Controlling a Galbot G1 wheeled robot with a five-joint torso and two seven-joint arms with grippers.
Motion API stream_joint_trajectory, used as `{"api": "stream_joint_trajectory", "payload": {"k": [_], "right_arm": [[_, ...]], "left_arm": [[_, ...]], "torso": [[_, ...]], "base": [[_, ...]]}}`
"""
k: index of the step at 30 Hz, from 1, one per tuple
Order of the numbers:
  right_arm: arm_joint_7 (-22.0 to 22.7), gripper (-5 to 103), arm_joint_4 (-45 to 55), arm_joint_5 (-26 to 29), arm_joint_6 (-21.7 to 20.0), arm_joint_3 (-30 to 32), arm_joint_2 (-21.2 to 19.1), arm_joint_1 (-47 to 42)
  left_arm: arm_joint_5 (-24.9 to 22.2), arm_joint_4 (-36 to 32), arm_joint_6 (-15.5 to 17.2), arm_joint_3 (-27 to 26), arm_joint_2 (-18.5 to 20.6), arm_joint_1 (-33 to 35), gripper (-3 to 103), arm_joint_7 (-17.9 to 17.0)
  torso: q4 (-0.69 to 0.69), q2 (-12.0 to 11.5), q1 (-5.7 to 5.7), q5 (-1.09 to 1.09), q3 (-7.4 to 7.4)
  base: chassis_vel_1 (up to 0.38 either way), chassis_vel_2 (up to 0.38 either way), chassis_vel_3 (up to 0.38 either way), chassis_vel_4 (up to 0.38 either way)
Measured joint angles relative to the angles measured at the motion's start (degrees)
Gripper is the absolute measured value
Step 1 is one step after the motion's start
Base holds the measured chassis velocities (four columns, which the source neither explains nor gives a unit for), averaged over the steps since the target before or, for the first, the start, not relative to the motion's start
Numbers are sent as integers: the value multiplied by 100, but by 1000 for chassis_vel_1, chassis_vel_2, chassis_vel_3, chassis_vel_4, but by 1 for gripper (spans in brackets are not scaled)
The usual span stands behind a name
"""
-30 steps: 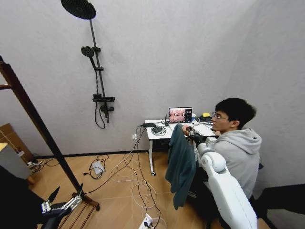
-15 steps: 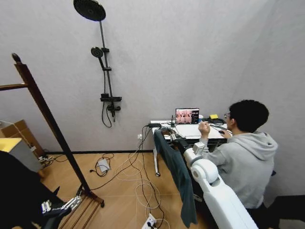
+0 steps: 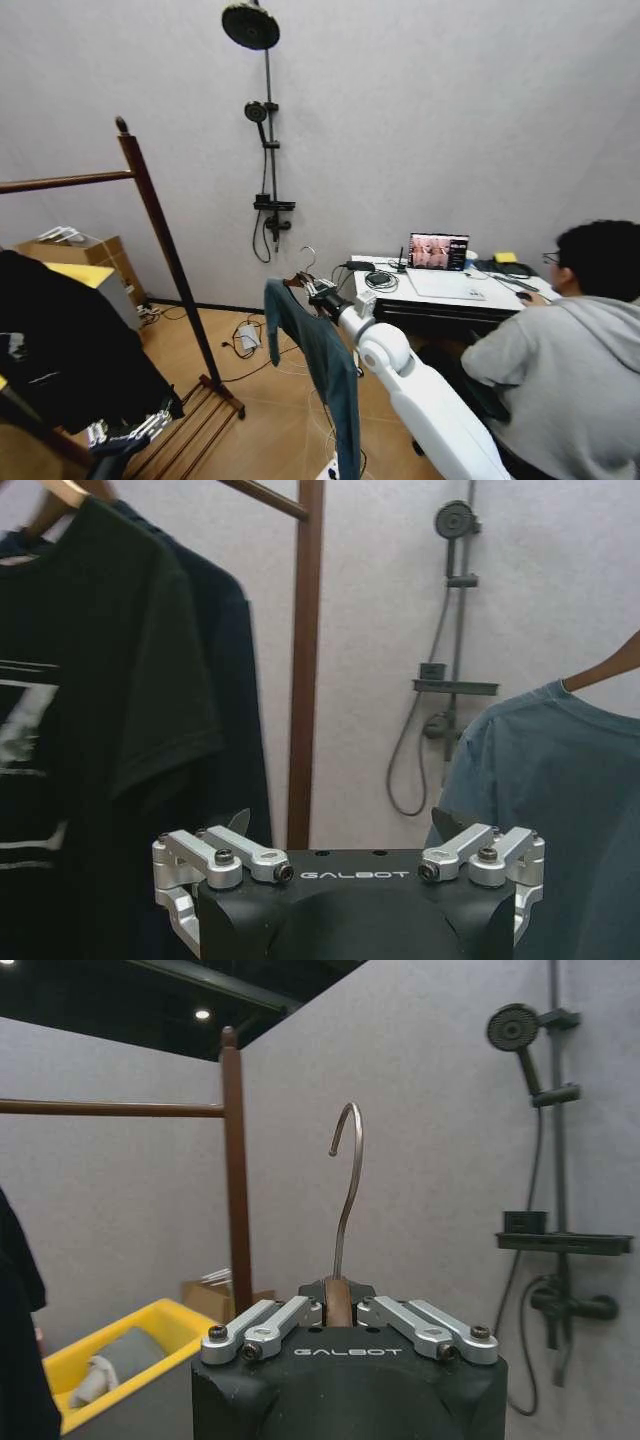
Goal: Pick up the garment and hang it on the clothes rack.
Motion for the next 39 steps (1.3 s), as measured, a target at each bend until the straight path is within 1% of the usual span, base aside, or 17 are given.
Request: {"api": "stream_joint_trajectory", "payload": {"k": [2, 6, 15, 22, 28, 32, 33, 35, 38, 39], "right_arm": [[30, 10, -94, 147, -73, -29, -87, 196], [104, 10, -280, 164, -91, -32, -221, 415], [145, 10, -389, 178, -215, -19, -328, 728], [138, 10, -372, 239, -275, 89, -389, 794], [172, 10, -323, 243, -285, 179, -450, 831], [213, 10, -322, 240, -286, 180, -446, 878], [218, 10, -323, 234, -289, 178, -441, 891], [222, 10, -323, 227, -293, 169, -435, 900], [235, 10, -334, 176, -307, 143, -344, 933], [243, 10, -334, 174, -326, 142, -307, 950]], "left_arm": [[0, 0, 0, 0, 0, 0, 100, -1], [0, 0, 0, 0, 0, 0, 100, -1], [0, 0, 0, 0, 0, 0, 100, -1], [0, 0, 0, 0, 0, 0, 100, -1], [0, 0, 0, 0, 0, 0, 100, -1], [0, 0, 0, 0, 0, 0, 100, 0], [0, 0, 0, 0, 0, 0, 100, 0], [0, 0, 0, 0, 0, 0, 100, 0], [0, 0, 0, 0, 0, 0, 100, -1], [0, 0, 0, 0, 0, 0, 100, -1]], "torso": [[0, 0, -1, -1, 0], [0, 0, 0, 0, 0], [-1, 0, 0, 1, 0], [1, 0, -1, 2, 0], [-1, 1, -2, 1, -1], [-1, 1, -2, 0, -1], [1, 0, -1, 3, 0], [-1, 0, 0, -1, 0], [3, -1, 2, 1, 1], [6, -2, 4, 1, 1]], "base": [[131, 128, 115, 117], [135, 110, 127, 126], [119, 111, 118, 116], [125, 141, 129, 126], [54, 165, 185, 59], [-5, 238, 267, -3], [-60, 291, 274, -11], [-60, 291, 335, -62], [-50, 301, 305, -68], [-73, 244, 272, -88]]}}
